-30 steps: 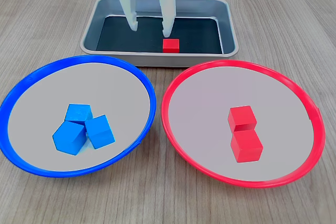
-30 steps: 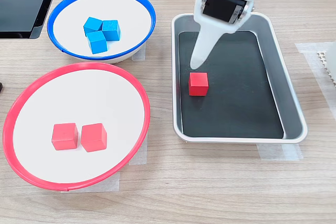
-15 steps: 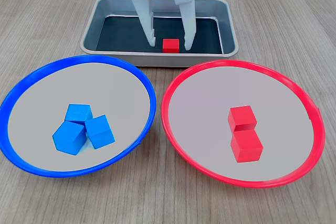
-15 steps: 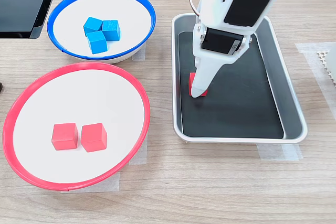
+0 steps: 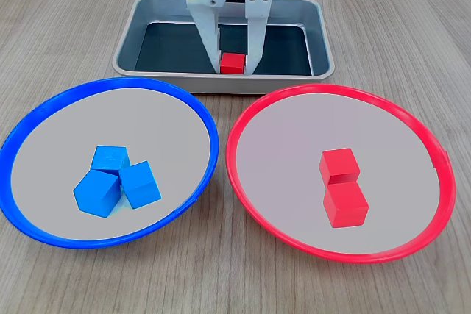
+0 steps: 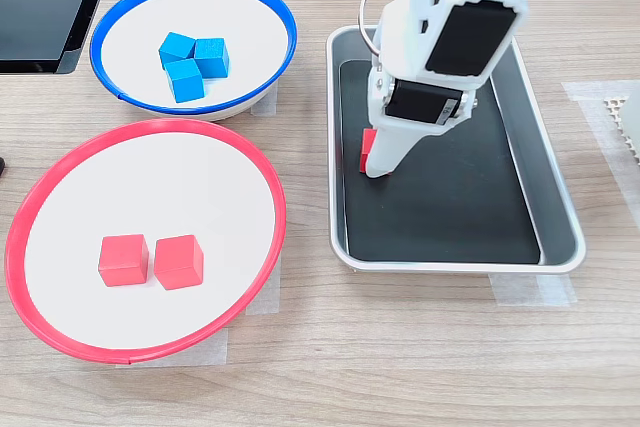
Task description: Resolve any anomalies and move all blocks to matching dishes
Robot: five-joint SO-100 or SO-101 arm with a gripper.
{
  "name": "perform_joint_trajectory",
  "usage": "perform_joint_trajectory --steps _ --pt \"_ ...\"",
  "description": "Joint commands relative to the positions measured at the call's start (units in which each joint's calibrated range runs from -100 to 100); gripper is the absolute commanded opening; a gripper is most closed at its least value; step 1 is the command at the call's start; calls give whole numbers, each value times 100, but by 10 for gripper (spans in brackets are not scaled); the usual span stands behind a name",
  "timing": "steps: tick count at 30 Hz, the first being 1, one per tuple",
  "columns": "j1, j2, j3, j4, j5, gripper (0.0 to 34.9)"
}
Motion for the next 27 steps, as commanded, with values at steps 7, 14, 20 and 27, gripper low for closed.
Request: perform_joint_trajectory --steps 7,14,20,27 --pt "-451 -704 -2430 2449 -1426 1" --pt "-592 1334 -4615 1682 -2799 1" --pt "-724 2639 -5553 964 -3175 2" --pt "-893 3023 -5625 642 -3253 145"
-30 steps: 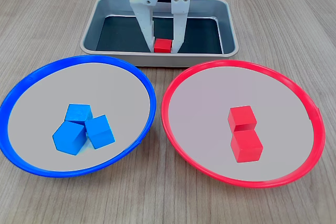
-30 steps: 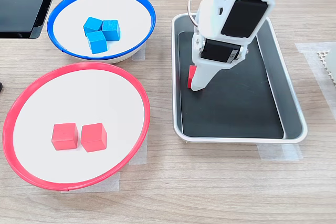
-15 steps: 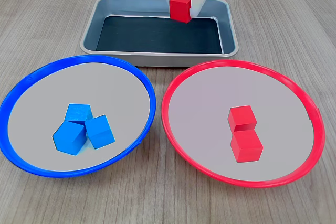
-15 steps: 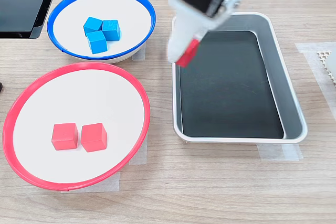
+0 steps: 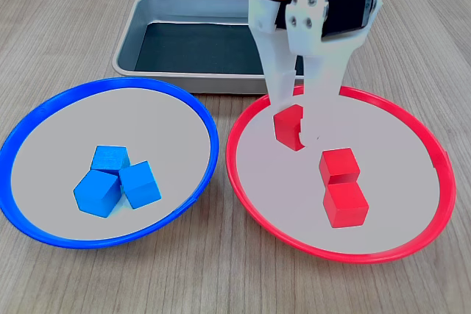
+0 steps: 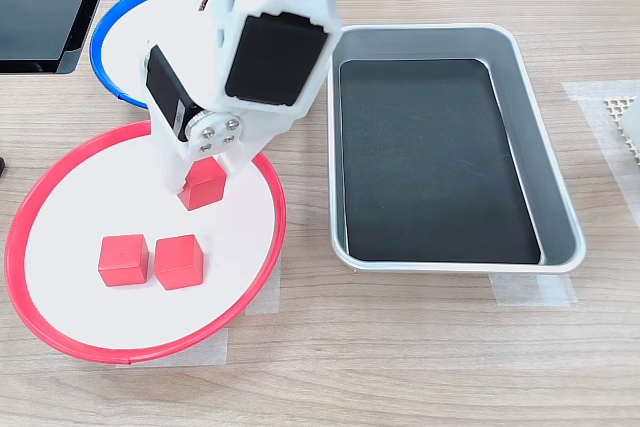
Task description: Resolve any anomalies and move all blocks to matching dishes
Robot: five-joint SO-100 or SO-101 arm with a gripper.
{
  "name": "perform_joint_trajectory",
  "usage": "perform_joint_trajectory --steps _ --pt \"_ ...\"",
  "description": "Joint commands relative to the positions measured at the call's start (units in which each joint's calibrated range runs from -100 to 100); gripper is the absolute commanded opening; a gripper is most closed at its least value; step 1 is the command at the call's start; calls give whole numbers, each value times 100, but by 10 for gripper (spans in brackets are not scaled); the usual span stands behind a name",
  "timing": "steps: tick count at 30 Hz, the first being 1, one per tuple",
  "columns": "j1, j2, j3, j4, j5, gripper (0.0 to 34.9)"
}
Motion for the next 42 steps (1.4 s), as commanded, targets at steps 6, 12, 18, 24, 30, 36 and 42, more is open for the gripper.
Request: perform_joint_trajectory --steps 6,12,18,24,30,36,42 --pt "51 -703 375 -414 -151 164" --pt "419 -3185 3434 -2693 -918 0" --pt "757 -7611 8240 -4327 -1241 0" --pt "1087 -10843 10598 -2907 -1074 0" --pt "917 -11909 10935 -1620 -1187 0" --pt "899 -12199 10935 -1017 -1411 0" --pt "983 -12208 10935 -984 -1460 2"
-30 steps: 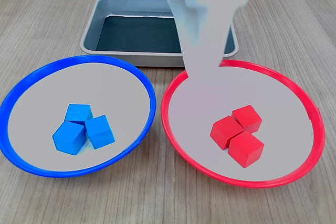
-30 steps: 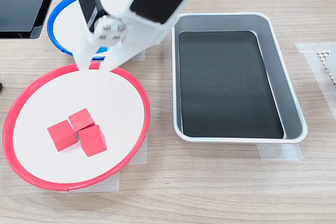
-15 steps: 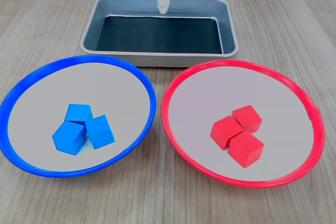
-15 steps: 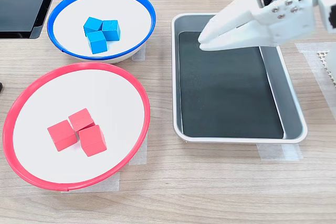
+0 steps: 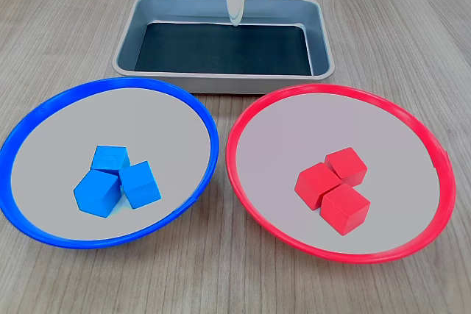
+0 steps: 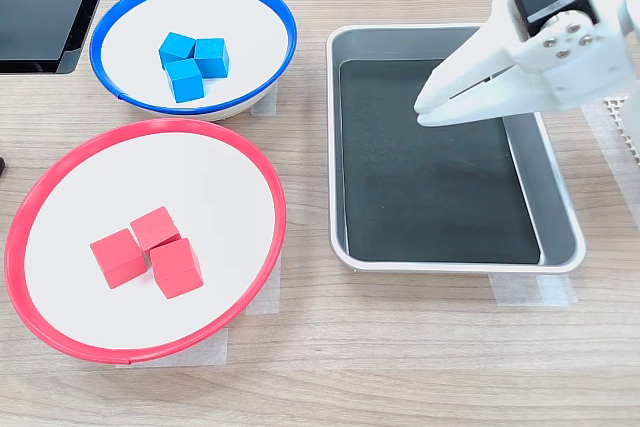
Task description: Resolve any anomalies and move all blocks to matching dishes
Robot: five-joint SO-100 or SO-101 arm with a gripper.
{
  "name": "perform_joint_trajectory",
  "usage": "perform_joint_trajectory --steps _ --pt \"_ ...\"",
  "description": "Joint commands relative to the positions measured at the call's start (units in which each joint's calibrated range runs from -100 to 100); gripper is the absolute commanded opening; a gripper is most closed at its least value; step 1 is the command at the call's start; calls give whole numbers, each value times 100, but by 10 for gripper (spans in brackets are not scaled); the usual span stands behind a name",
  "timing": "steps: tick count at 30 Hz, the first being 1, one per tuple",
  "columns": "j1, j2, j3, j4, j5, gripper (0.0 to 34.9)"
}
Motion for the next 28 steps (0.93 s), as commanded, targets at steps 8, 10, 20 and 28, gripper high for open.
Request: perform_joint_trajectory --steps 8,10,20,28 --pt "55 -8 0 19 -20 3" --pt "55 -8 0 19 -20 3" --pt "55 -8 0 19 -20 3" --pt "55 -8 0 19 -20 3"
